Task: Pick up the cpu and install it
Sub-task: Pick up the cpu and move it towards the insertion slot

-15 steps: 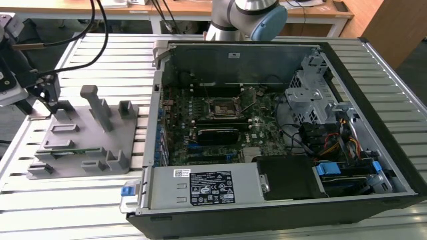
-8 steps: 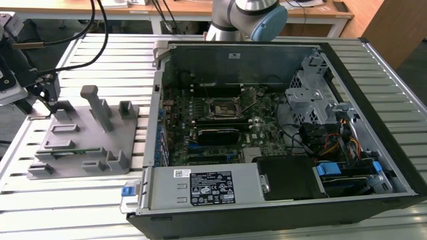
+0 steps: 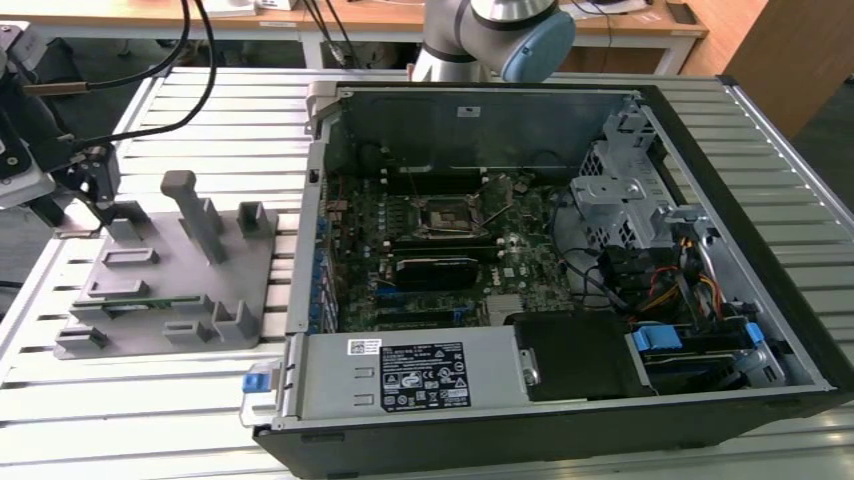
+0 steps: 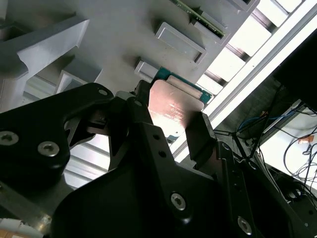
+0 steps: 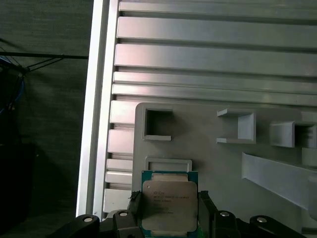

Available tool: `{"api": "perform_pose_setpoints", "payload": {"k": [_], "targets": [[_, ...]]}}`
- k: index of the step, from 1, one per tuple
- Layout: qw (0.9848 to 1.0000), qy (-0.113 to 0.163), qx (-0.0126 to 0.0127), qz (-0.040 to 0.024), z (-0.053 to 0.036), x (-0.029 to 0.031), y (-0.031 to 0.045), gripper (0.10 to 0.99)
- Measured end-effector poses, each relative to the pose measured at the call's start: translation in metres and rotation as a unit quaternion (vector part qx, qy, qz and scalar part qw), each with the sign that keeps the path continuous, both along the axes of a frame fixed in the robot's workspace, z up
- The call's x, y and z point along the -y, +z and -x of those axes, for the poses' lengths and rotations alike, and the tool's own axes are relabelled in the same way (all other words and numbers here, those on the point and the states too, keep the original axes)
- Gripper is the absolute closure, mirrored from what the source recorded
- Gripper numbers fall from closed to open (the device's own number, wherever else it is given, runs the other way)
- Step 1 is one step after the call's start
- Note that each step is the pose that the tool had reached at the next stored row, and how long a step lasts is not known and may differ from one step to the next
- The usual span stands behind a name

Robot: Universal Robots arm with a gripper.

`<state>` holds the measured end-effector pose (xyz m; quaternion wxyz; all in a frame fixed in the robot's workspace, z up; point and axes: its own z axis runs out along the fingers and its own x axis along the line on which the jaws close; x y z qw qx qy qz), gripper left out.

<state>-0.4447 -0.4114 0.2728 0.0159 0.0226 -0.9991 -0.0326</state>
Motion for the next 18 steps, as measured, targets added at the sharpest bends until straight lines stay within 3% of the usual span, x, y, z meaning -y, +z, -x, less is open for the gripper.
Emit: {"api": "perform_pose_setpoints", "payload": {"k": [18], "targets": [[1.0, 0.0, 0.0, 0.0, 0.0, -0.0027, 0.012, 0.549]]}}
